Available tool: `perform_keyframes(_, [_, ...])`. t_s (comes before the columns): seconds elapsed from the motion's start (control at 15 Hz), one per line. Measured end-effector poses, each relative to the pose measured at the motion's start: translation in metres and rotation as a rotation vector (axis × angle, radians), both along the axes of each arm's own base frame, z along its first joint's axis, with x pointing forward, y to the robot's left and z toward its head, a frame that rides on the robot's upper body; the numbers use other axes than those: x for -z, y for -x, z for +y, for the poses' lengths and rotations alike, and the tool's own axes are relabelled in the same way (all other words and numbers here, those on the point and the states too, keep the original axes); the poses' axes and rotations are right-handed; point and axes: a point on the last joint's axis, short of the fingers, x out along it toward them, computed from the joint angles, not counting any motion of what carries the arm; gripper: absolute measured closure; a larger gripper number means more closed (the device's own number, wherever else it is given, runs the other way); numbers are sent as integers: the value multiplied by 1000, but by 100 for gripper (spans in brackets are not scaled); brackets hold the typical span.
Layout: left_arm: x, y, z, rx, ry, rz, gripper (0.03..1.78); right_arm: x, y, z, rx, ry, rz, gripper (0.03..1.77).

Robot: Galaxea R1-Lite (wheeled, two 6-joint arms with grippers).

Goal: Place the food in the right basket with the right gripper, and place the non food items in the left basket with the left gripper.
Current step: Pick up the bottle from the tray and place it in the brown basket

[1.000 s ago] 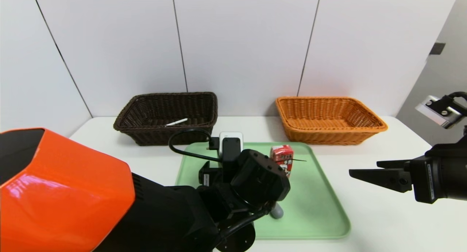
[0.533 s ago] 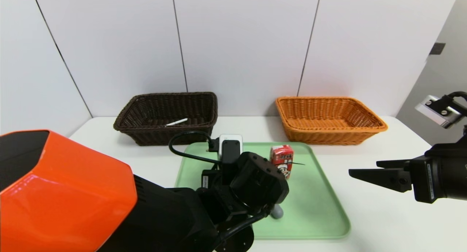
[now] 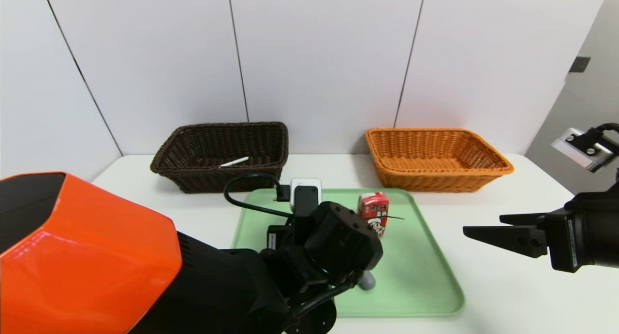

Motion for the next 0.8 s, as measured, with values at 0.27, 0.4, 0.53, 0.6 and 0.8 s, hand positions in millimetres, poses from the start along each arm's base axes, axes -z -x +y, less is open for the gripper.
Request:
perform_keyframes(0.27, [-17,2,4,19,-13,-27,120,0,0,0,1,-1,1,10])
perform_keyframes(0.4, [-33,3,10,30,-25,-52,120,0,0,0,2,-2,2,10])
perform_keyframes(0.53, [-55,-3,19,22,-19,-89,120,0,0,0,2,-1,2,10])
perform_keyframes(0.6, [-68,-10,26,5,-17,-111,120,0,0,0,2,-2,2,10])
perform_keyframes(0.8, [-101,-30,51,9,-2,-158,120,0,0,0,2,0,0,10])
